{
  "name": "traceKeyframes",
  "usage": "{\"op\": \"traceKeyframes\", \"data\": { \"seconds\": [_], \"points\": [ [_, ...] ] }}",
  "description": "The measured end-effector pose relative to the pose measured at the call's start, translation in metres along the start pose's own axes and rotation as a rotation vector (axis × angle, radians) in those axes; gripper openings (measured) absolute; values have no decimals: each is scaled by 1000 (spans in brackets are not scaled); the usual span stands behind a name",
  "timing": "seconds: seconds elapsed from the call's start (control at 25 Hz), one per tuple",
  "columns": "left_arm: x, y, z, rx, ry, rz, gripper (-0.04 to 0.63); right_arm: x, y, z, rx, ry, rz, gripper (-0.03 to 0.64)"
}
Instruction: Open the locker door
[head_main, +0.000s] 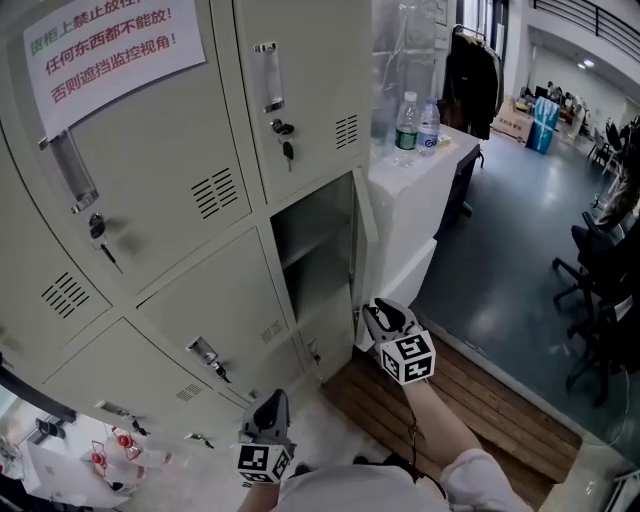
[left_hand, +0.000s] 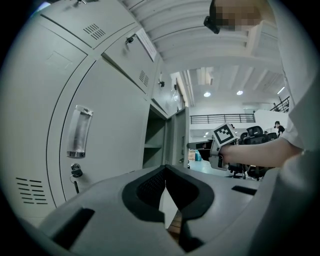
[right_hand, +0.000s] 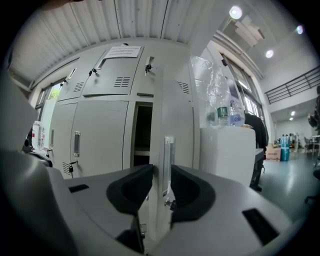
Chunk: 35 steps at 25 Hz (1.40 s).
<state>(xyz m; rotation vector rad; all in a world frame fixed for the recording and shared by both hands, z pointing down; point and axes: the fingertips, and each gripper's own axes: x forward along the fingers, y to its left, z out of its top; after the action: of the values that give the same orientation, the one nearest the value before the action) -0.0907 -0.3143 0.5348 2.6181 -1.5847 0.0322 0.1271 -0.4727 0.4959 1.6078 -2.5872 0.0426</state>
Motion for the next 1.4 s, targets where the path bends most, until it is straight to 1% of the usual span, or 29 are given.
{"op": "traceKeyframes", "data": {
  "seconds": [0.12, 0.2, 0.32, 0.36, 0.4, 0.44, 0.6, 0.72, 0.88, 1.08, 1.2, 1.4],
  "points": [
    [4, -7, 0, -1, -2, -25, 9, -12, -18, -2, -2, 5, -47, 110],
    [7, -11, 0, 1, -4, -41, 9, -20, -33, -6, 2, 14, -96, 107],
    [10, -17, 0, 2, -5, -60, 9, -36, -61, -14, 36, 23, -206, 72],
    [11, -18, 0, 2, -4, -65, 9, -44, -71, -16, 57, 17, -246, 47],
    [11, -19, 0, 2, -3, -68, 9, -51, -80, -18, 76, 11, -278, 29],
    [12, -19, 0, 1, -1, -71, 9, -58, -87, -20, 90, 7, -301, 25],
    [15, -21, -2, -2, 7, -83, 9, -75, -97, -27, 100, 9, -337, 18],
    [17, -22, -3, 0, 10, -91, 9, -80, -92, -27, 103, -1, -334, 18],
    [17, -23, -3, 0, 10, -95, 9, -83, -71, -25, 106, -24, -296, 17],
    [13, -16, -4, -4, 13, -75, 9, -90, -18, -29, 143, -51, -218, 17],
    [10, -12, -4, -5, 10, -65, 9, -92, 18, -34, 134, -52, -162, 17],
    [6, -7, -3, -8, 9, -53, 9, -104, 55, -38, 105, -55, -124, 17]
  ]
}}
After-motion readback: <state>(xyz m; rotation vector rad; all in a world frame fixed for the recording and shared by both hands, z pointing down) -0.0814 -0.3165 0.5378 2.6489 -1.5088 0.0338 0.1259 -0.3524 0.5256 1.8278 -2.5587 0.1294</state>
